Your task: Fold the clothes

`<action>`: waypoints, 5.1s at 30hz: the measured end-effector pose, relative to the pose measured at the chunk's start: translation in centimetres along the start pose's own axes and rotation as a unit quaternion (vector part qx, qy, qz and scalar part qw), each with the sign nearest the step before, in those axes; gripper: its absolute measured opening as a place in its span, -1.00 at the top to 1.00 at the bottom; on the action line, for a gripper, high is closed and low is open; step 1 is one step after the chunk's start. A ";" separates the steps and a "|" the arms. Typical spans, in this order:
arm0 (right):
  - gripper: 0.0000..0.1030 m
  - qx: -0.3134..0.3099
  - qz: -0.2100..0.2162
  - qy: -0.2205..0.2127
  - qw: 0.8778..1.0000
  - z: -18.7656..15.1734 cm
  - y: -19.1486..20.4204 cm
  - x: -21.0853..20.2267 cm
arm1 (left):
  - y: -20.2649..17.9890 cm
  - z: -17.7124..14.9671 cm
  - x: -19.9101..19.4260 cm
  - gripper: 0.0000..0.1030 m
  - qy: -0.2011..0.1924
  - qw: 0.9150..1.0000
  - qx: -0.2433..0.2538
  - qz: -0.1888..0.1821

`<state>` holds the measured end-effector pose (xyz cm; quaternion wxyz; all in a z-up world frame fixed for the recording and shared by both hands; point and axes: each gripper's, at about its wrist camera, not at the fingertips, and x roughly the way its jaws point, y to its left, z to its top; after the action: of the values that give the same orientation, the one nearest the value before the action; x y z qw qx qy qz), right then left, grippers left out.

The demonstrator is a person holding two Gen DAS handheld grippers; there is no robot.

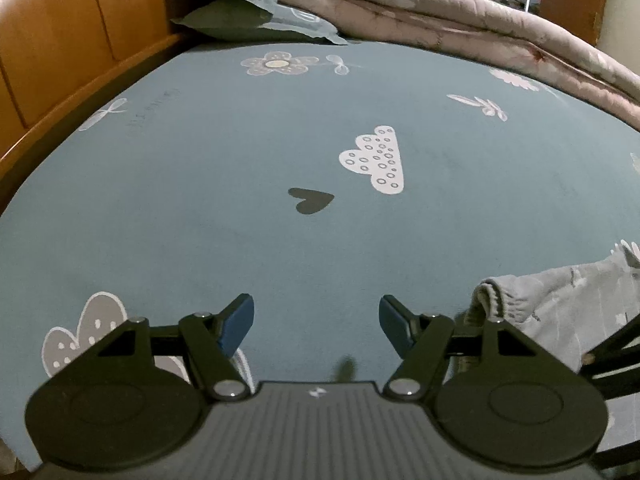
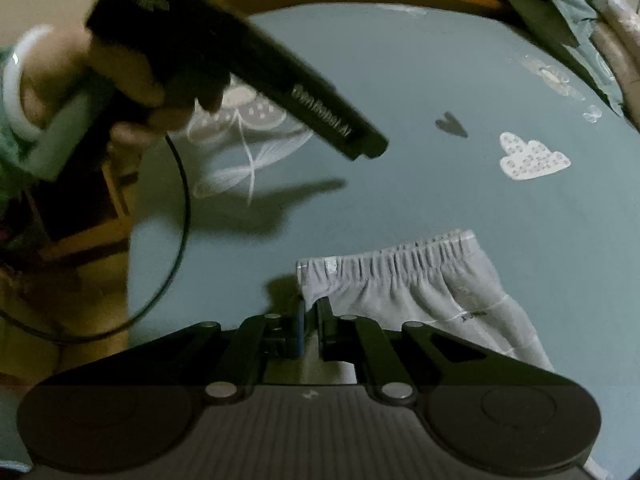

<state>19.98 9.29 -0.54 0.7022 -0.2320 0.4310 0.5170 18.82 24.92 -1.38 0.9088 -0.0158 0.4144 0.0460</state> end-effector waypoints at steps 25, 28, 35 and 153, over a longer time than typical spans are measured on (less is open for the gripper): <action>0.77 0.047 -0.029 -0.057 0.997 1.0 -4.7 -2.0 | -0.9 0.6 -0.2 -0.37 0.002 1.000 0.022 -0.010; 0.76 0.017 -0.006 -0.047 0.999 0.8 -2.8 -1.4 | -0.9 0.8 -0.1 -0.38 0.001 1.000 0.021 -0.007; 0.69 0.005 0.012 -0.023 1.000 -0.2 -0.8 0.3 | -1.6 0.8 -0.2 -0.38 0.010 0.999 0.032 -0.012; 0.78 0.510 -0.478 -0.006 0.715 -38.7 -17.7 -31.2 | -33.6 -1.4 2.4 -0.82 0.149 0.857 0.375 -0.321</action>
<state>19.28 -43.30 3.53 0.8704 -0.0108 0.4566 -0.1840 22.59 -8.46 -4.41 0.7373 0.1871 0.5030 -0.4104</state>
